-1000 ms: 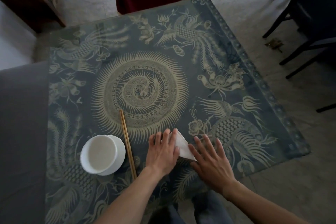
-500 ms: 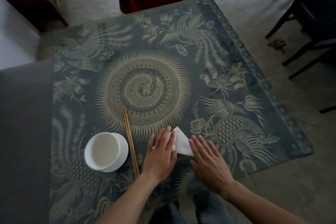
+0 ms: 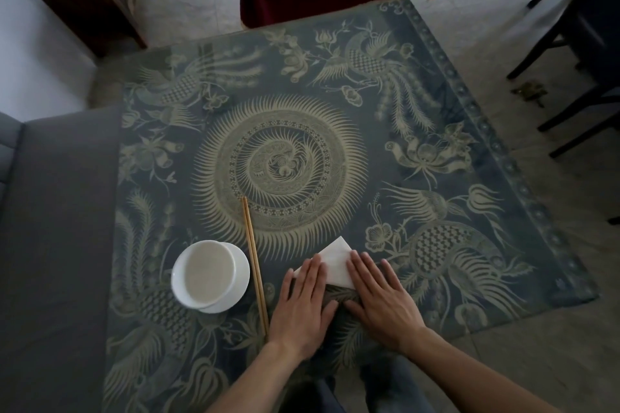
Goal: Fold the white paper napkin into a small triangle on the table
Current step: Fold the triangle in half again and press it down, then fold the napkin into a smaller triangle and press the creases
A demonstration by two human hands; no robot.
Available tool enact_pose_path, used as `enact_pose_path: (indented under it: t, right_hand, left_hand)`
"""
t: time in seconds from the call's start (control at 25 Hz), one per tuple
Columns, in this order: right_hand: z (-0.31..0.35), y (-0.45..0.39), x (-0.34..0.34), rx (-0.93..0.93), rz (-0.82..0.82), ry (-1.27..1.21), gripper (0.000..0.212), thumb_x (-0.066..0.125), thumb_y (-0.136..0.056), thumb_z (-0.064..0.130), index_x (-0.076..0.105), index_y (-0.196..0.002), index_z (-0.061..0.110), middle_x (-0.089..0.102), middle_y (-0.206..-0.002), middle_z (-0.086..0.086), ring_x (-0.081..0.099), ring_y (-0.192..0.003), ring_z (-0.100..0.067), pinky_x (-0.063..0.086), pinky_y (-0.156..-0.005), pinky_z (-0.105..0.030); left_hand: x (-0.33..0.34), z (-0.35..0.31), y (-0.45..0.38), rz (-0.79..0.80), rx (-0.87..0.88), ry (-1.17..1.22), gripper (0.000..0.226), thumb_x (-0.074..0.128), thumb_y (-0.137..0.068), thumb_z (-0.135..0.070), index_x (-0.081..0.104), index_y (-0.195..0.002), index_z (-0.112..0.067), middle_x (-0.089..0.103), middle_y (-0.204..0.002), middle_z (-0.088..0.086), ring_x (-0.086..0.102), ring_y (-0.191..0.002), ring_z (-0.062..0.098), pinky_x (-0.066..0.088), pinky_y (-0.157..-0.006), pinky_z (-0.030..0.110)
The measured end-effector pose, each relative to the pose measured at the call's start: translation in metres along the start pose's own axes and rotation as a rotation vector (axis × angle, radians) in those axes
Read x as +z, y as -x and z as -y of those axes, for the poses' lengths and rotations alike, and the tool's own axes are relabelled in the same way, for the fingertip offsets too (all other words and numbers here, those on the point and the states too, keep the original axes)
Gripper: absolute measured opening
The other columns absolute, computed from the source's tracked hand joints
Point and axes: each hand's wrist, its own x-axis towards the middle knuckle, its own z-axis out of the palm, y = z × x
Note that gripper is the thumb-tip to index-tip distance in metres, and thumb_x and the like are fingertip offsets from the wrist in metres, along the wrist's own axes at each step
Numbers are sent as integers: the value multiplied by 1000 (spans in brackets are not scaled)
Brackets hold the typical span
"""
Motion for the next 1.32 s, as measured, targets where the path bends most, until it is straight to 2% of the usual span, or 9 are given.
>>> enact_pose_path:
  t: [0.12,0.24,0.44,0.56,0.68,0.8,0.96,1.2,1.32]
  right_hand:
    - [-6,7,3,48,-13,-11,70,25,-97,55,23,-151,9,18,-159,-7,16,-146,-25,13,-112,-47]
    - [-6,13,5,118,-15,-28,71,25,-96,54,21,-151,10,16,-160,-6,8,-148,-24,11,-113,-49]
    - [-13,26,6,245,-35,-55,73,10,-97,58,23,-151,11,16,-160,-4,2,-147,-21,10,-114,-52]
    - [-15,26,4,237,-41,-44,74,8,-97,58,23,-151,9,16,-160,-7,3,-147,-22,10,-114,-53]
    - [-8,18,0,117,-39,-21,70,29,-96,53,25,-151,10,19,-160,-7,9,-148,-24,13,-113,-52]
    - [-6,15,-3,6,-27,31,67,36,-95,50,32,-149,12,27,-158,-6,19,-145,-26,15,-111,-49]
    - [-10,16,-7,-17,-24,58,64,34,-94,48,35,-148,13,30,-156,-5,24,-143,-27,14,-110,-47]
    - [-4,15,-10,5,-47,49,64,34,-93,48,39,-146,12,34,-154,-5,32,-141,-28,13,-109,-48]
    - [0,16,-9,14,-48,45,64,34,-93,48,41,-145,12,35,-154,-6,31,-141,-29,14,-109,-50]
  left_hand:
    - [-2,-5,8,-4,-108,28,69,10,-101,-52,0,-153,-8,-8,-162,8,-8,-149,23,1,-116,47]
    - [-5,-10,10,0,-199,71,73,-4,-97,-54,1,-152,-7,-7,-161,11,-6,-148,27,2,-116,48]
    - [-3,-9,11,-30,-202,96,75,-16,-92,-57,-13,-151,-11,-22,-159,6,-21,-146,22,-4,-118,49]
    - [-10,-11,9,-95,-236,160,66,12,-101,-50,4,-155,-12,5,-164,8,3,-150,22,12,-119,46]
    - [-23,-11,-1,-222,-314,226,56,50,-98,-37,36,-148,-16,49,-141,7,47,-125,24,42,-97,40]
    - [-37,-10,-13,-196,-424,248,51,60,-92,-37,44,-138,-24,54,-125,0,52,-109,20,41,-84,36]
    - [-45,-7,-25,-128,-550,375,48,63,-89,-40,45,-132,-28,60,-121,-4,52,-112,20,38,-91,41]
    - [-50,1,-38,-8,-652,622,30,67,-76,-47,61,-99,-29,62,-102,-9,54,-103,19,34,-88,42]
    - [-51,1,-39,-42,-641,696,21,66,-77,-40,63,-92,-26,61,-96,-7,56,-94,18,44,-84,39]
